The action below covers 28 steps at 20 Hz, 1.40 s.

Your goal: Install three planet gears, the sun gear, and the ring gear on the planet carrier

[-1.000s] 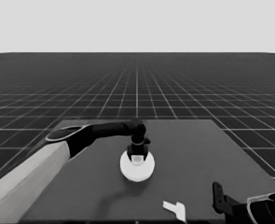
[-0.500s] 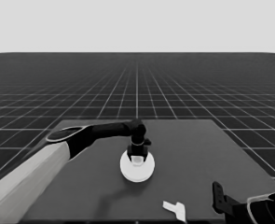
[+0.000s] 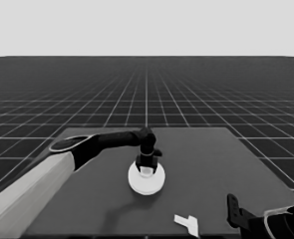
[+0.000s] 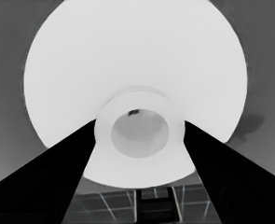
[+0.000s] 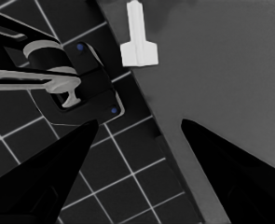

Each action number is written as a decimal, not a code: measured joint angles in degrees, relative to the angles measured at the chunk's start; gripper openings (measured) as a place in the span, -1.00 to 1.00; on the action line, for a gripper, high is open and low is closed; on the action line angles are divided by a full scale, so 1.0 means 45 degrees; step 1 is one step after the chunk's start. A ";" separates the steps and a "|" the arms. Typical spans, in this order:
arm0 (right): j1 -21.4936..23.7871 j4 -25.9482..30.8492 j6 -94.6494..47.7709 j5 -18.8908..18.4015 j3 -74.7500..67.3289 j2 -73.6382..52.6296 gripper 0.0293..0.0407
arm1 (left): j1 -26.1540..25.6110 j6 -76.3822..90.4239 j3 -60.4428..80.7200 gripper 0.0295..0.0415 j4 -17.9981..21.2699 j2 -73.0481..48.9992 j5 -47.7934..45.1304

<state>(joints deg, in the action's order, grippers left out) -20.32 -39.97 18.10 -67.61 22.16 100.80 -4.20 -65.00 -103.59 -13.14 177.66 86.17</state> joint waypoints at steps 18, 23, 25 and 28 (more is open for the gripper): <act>0.0000 0.0000 0.0000 0.0000 0.0000 0.0000 0.61 | -0.0027 0.2000 -0.0004 -0.10 0.0001 -0.0009 0.0002; 0.0000 0.0000 0.0000 0.0000 0.0000 0.0000 0.61 | -0.0027 0.2556 -0.0003 -0.10 0.0001 -0.0007 0.0002; 0.0000 0.0000 0.0000 0.0000 0.0000 0.0000 0.61 | -0.0027 0.2778 -0.0003 -0.10 0.0001 -0.0007 0.0002; 0.0000 0.0000 0.0000 0.0000 0.0000 0.0000 0.61 | -0.0034 0.3112 -0.0003 -0.10 0.0001 -0.0006 0.0001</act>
<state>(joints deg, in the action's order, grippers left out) -20.32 -39.97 18.10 -67.61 22.16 100.80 -4.36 -51.00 -103.60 -13.13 177.63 86.17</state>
